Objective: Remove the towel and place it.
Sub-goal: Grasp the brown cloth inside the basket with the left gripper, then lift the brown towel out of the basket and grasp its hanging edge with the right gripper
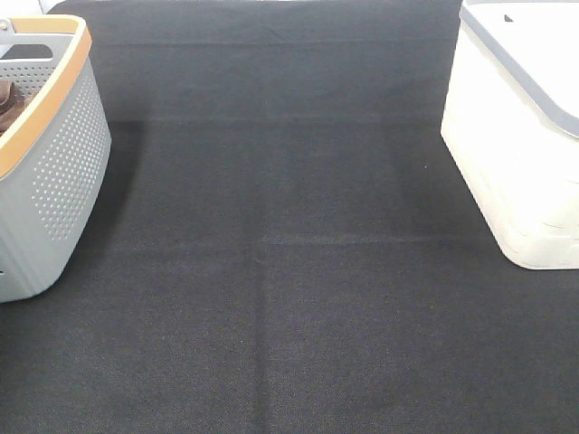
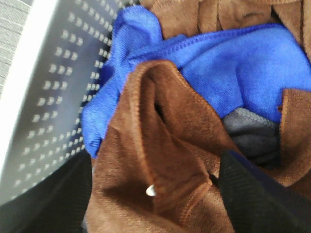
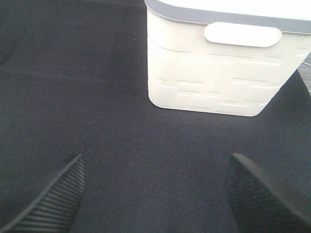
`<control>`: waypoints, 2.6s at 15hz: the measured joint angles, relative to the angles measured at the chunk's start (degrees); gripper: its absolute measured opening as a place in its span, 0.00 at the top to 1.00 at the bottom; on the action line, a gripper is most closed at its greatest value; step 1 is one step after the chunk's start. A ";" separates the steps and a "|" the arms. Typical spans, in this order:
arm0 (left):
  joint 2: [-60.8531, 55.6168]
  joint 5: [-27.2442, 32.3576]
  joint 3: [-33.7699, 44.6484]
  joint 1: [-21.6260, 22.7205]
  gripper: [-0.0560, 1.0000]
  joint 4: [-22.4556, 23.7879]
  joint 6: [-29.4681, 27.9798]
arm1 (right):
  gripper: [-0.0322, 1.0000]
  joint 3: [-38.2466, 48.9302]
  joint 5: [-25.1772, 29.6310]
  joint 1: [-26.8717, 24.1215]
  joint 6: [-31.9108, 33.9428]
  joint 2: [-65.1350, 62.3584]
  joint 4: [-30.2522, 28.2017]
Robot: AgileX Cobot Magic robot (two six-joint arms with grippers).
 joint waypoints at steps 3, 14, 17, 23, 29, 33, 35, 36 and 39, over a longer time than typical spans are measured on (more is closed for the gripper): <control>0.80 0.00 0.00 0.00 0.35 0.00 0.00 | 0.24 0.00 0.00 0.00 0.00 0.00 0.00; 0.23 -1.20 -0.06 0.00 0.95 0.17 2.86 | 0.24 0.00 0.00 0.00 0.00 0.00 0.00; -3.38 1.32 -2.35 0.00 0.95 -0.57 5.67 | 0.24 0.00 0.00 0.00 0.00 0.00 0.00; -14.67 0.34 -9.85 0.00 0.95 -12.43 8.14 | 0.24 0.00 0.00 0.00 0.00 0.00 0.11; -25.04 -9.91 -10.94 -1.72 0.95 -44.23 21.43 | 0.24 -0.11 -3.44 0.00 6.02 0.34 9.57; -26.36 -19.08 -10.94 -10.54 0.95 -51.62 26.59 | 0.24 -0.46 -7.51 0.00 4.01 6.99 20.80; -26.36 -23.66 -10.94 -18.33 0.95 -51.74 28.99 | 0.24 -0.46 -9.11 0.00 -5.16 12.55 29.28; -26.36 -25.50 -10.94 -21.31 0.95 -51.74 30.08 | 0.24 -0.46 -10.03 0.00 -9.80 14.32 33.46; -26.36 -28.53 -10.94 -27.27 0.95 -51.62 31.91 | 0.24 -2.75 -10.60 0.00 -22.29 21.14 46.18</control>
